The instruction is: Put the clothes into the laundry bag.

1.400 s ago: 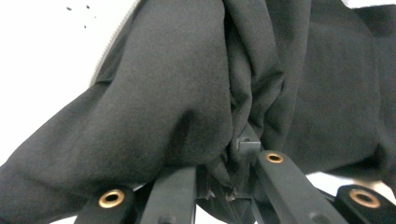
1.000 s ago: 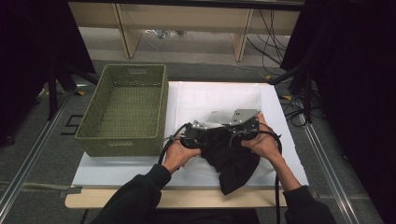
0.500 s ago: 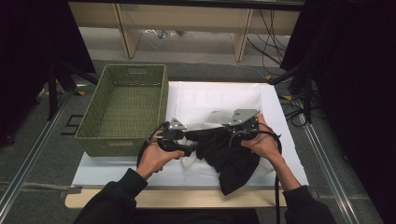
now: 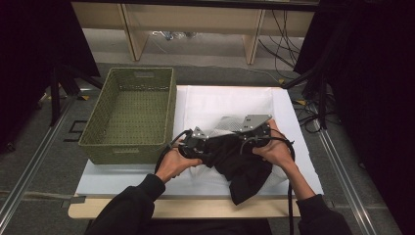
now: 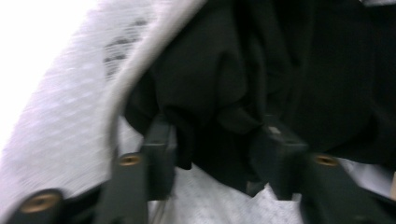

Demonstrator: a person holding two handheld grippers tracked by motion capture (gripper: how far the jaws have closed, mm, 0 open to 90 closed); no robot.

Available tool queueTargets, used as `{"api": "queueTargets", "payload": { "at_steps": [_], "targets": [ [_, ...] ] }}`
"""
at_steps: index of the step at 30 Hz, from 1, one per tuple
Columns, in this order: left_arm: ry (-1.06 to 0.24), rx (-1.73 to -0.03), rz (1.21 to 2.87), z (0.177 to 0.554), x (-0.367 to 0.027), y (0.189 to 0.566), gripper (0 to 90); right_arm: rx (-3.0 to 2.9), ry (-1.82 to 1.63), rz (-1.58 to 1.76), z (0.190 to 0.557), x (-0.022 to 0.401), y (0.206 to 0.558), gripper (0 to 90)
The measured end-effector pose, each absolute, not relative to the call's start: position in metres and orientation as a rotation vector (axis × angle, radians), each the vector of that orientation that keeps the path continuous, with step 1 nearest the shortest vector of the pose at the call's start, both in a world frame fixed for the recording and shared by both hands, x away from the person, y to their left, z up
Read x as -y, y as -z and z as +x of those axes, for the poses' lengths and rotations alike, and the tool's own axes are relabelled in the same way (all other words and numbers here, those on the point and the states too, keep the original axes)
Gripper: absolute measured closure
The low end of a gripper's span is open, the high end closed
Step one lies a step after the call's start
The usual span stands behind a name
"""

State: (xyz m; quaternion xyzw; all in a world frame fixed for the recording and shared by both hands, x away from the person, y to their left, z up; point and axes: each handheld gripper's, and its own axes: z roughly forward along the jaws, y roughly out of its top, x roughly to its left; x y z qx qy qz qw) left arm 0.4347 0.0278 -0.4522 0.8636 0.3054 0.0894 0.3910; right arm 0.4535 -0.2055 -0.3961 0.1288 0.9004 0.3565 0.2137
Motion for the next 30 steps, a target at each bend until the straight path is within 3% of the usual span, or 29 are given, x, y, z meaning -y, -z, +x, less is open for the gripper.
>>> {"api": "queueTargets", "payload": {
  "at_steps": [7,9,18,21,23,24,27,30],
  "targets": [
    [-0.2,-0.789,2.193,0.443,-0.016,0.458,80.2,-2.502,-0.982,0.354,0.453,0.205,0.396,89.5],
    [-0.183,-0.815,2.214,0.448,-0.012,0.458,82.5,-2.499,-0.982,0.353,0.453,0.205,0.395,89.5],
    [-0.325,-0.894,2.2,0.48,-0.004,0.45,82.6,-2.497,-0.982,0.361,0.455,0.208,0.396,89.5],
    [-0.316,-0.929,2.176,0.484,-0.003,0.455,78.1,-2.493,-0.981,0.382,0.455,0.21,0.396,89.5],
    [-0.285,-0.926,2.198,0.482,-0.004,0.455,65.4,-2.491,-0.974,0.392,0.454,0.211,0.396,89.5],
    [-0.283,-0.932,2.194,0.477,-0.005,0.454,65.4,-2.499,-0.982,0.396,0.454,0.211,0.396,89.5],
    [-0.298,-0.926,2.192,0.462,-0.011,0.448,49.5,-2.496,-0.98,0.396,0.455,0.213,0.396,89.5],
    [-0.263,-0.894,2.194,0.445,-0.018,0.439,47.0,-2.496,-0.982,0.403,0.456,0.214,0.396,89.5]
  ]
}}
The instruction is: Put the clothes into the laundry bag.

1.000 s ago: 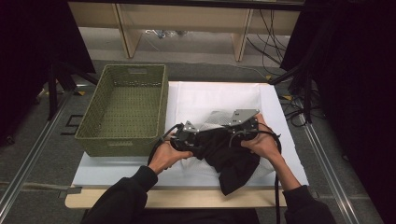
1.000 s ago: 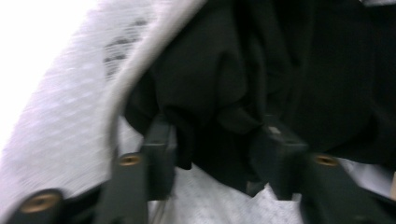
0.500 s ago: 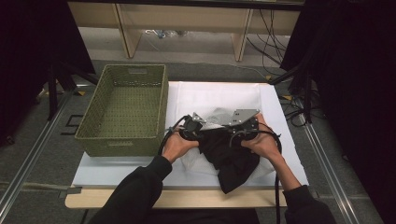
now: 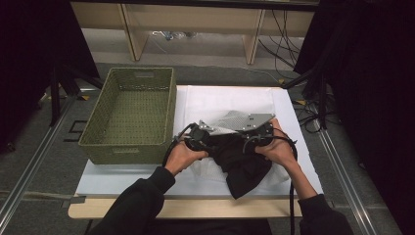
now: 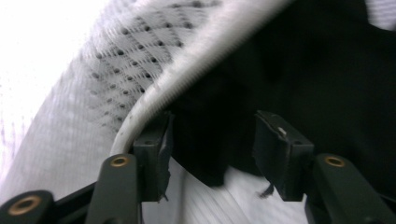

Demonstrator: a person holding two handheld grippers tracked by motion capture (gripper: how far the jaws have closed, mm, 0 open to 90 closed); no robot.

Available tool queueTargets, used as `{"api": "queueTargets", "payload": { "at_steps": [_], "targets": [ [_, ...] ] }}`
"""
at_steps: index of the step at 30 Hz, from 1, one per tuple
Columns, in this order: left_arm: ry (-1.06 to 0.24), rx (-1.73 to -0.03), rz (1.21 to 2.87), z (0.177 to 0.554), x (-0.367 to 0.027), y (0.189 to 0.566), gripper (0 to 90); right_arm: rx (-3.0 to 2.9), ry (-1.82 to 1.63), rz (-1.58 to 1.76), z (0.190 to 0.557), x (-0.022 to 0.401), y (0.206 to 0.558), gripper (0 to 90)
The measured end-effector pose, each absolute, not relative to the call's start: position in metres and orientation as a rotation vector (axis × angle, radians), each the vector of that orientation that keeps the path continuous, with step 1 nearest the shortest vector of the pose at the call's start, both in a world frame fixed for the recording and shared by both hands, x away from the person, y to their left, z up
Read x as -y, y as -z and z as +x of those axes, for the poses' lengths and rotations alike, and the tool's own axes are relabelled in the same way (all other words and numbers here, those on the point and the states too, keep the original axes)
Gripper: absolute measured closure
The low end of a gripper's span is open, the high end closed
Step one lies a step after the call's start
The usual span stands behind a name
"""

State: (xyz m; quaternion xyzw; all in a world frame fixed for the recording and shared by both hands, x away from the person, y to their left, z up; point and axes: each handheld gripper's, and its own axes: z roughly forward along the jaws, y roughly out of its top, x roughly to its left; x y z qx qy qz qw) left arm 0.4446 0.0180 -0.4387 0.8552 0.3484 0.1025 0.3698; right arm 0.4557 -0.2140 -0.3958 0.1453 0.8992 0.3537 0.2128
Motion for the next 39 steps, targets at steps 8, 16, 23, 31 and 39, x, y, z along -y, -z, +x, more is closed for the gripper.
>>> {"api": "queueTargets", "payload": {
  "at_steps": [8,16,23,31,39],
  "targets": [
    [-0.119,-0.849,2.175,0.411,-0.008,0.444,34.6,-2.497,-0.977,0.414,0.457,0.215,0.397,89.5],
    [-0.106,-0.837,2.245,0.418,0.019,0.468,53.8,-2.492,-0.979,0.394,0.457,0.216,0.396,89.5],
    [-0.122,-0.885,2.168,0.433,0.018,0.472,81.4,-2.482,-0.987,0.402,0.455,0.216,0.393,89.5],
    [-0.246,-0.932,2.111,0.464,0.009,0.45,82.1,-2.481,-0.988,0.381,0.455,0.217,0.392,89.5],
    [-0.221,-1.025,2.093,0.48,0.005,0.455,68.6,-2.486,-0.981,0.4,0.455,0.217,0.393,89.5]
  ]
}}
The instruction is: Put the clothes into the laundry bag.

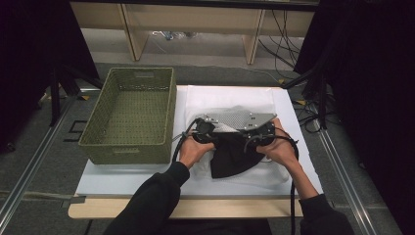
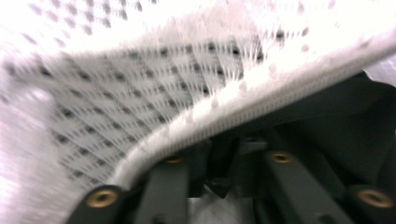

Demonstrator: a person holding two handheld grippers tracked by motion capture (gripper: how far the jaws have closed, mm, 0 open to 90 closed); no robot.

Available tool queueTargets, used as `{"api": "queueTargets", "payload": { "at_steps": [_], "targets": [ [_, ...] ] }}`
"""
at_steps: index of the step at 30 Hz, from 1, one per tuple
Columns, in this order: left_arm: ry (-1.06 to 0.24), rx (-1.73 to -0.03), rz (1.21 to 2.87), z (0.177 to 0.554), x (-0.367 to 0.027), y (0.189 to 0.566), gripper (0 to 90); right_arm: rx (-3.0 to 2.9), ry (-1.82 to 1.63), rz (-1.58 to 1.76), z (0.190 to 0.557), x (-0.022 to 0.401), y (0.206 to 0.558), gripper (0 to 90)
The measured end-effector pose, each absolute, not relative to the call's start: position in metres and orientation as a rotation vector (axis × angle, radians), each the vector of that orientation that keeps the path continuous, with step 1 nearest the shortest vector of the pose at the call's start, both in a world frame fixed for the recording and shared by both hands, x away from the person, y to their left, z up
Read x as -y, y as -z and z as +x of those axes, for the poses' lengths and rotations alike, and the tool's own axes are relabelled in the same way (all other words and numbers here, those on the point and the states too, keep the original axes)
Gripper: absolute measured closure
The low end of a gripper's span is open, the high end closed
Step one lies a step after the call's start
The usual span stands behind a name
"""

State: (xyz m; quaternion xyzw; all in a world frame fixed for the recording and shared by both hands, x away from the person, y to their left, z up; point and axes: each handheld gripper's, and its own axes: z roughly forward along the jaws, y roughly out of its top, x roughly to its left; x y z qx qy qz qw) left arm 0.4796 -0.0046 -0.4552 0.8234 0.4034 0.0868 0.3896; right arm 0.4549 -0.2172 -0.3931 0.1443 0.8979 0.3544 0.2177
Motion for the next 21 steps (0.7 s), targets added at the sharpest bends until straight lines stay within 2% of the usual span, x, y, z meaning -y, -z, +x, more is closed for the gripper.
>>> {"api": "queueTargets", "payload": {
  "at_steps": [1,2,3,6,9,13,18,21],
  "targets": [
    [-0.213,-1.027,2.093,0.473,0.003,0.452,56.7,-2.487,-0.985,0.405,0.455,0.218,0.393,89.5],
    [-0.213,-1.027,2.093,0.473,0.003,0.452,51.2,-2.485,-0.984,0.405,0.456,0.219,0.393,89.5],
    [-0.186,-1.036,2.079,0.466,0.001,0.449,51.2,-2.485,-0.984,0.405,0.456,0.219,0.393,89.5],
    [-0.179,-0.998,2.088,0.449,-0.004,0.44,34.5,-2.484,-0.981,0.403,0.457,0.22,0.394,89.5],
    [-0.168,-0.975,2.095,0.431,-0.007,0.435,31.7,-2.483,-0.979,0.409,0.456,0.219,0.393,89.5],
    [-0.087,-0.894,2.145,0.406,-0.004,0.44,31.0,-2.484,-0.984,0.387,0.455,0.219,0.392,89.5],
    [-0.079,-0.808,2.3,0.399,0.007,0.465,23.6,-2.484,-0.979,0.387,0.455,0.218,0.393,89.5],
    [-0.075,-0.808,2.327,0.399,0.012,0.472,24.0,-2.484,-0.978,0.387,0.455,0.218,0.393,89.5]
  ]
}}
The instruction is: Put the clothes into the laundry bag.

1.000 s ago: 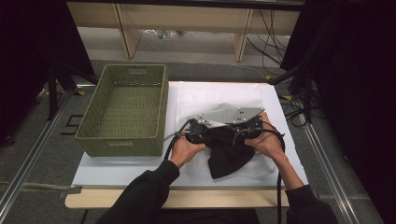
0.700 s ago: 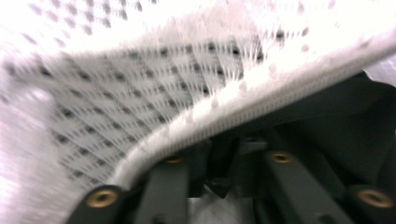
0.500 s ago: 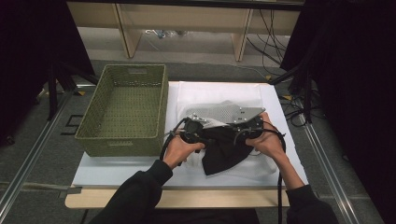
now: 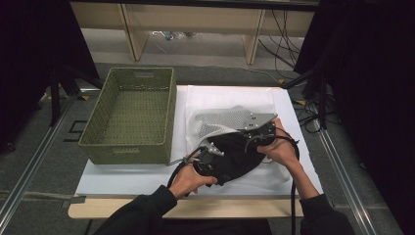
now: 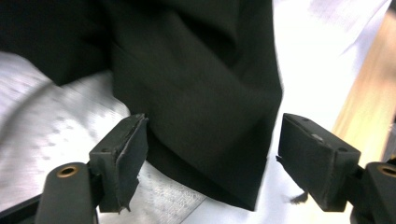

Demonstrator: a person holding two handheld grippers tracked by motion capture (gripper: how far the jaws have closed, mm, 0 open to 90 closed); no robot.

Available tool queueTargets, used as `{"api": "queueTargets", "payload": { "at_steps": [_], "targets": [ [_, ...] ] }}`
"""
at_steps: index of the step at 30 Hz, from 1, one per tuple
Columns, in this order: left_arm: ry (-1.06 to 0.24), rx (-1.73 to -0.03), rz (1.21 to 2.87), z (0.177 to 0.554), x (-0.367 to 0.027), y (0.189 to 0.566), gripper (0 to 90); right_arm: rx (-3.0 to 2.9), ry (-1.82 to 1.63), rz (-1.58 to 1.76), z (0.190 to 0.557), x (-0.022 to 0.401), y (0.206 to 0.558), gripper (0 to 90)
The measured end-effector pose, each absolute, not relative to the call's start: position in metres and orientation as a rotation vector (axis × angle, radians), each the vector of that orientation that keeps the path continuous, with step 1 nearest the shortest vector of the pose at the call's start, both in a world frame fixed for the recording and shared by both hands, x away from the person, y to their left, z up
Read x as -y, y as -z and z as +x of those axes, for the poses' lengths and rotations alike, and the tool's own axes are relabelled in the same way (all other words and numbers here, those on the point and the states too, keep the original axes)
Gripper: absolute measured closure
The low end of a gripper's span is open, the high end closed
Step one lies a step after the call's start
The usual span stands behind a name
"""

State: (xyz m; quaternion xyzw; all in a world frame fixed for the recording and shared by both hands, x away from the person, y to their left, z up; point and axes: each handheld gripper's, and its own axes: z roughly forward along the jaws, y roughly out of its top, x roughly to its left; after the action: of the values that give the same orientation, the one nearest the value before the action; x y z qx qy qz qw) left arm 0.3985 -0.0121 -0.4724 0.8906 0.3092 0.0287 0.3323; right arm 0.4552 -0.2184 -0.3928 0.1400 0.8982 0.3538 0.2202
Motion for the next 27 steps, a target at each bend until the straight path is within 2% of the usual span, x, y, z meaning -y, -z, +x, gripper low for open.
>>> {"api": "queueTargets", "payload": {
  "at_steps": [1,2,3,4,6,7,8,9,11,27],
  "targets": [
    [-0.089,-0.797,2.33,0.4,0.013,0.473,26.3,-2.483,-0.979,0.388,0.455,0.219,0.393,89.5],
    [-0.124,-0.8,2.302,0.4,0.015,0.475,33.0,-2.484,-0.98,0.394,0.455,0.218,0.393,89.5],
    [-0.158,-0.788,2.277,0.401,0.019,0.478,44.4,-2.485,-0.979,0.392,0.455,0.218,0.394,89.5],
    [-0.139,-0.737,2.323,0.406,0.02,0.48,63.5,-2.487,-0.976,0.401,0.456,0.219,0.394,89.5],
    [-0.129,-0.761,2.294,0.407,0.022,0.482,77.5,-2.482,-0.972,0.395,0.456,0.219,0.393,89.5],
    [-0.204,-0.762,2.286,0.41,0.025,0.481,83.1,-2.484,-0.977,0.396,0.455,0.219,0.393,89.5],
    [-0.204,-0.762,2.286,0.41,0.025,0.481,84.5,-2.484,-0.977,0.396,0.455,0.219,0.393,89.5],
    [-0.258,-0.749,2.288,0.415,0.024,0.48,84.5,-2.483,-0.979,0.38,0.456,0.219,0.393,89.5],
    [-0.219,-0.801,2.263,0.421,0.022,0.48,85.0,-2.484,-0.976,0.404,0.455,0.219,0.392,89.5],
    [-0.384,-0.964,2.141,0.474,0.021,0.465,85.5,-2.503,-0.968,0.399,0.455,0.215,0.396,89.5]
  ]
}}
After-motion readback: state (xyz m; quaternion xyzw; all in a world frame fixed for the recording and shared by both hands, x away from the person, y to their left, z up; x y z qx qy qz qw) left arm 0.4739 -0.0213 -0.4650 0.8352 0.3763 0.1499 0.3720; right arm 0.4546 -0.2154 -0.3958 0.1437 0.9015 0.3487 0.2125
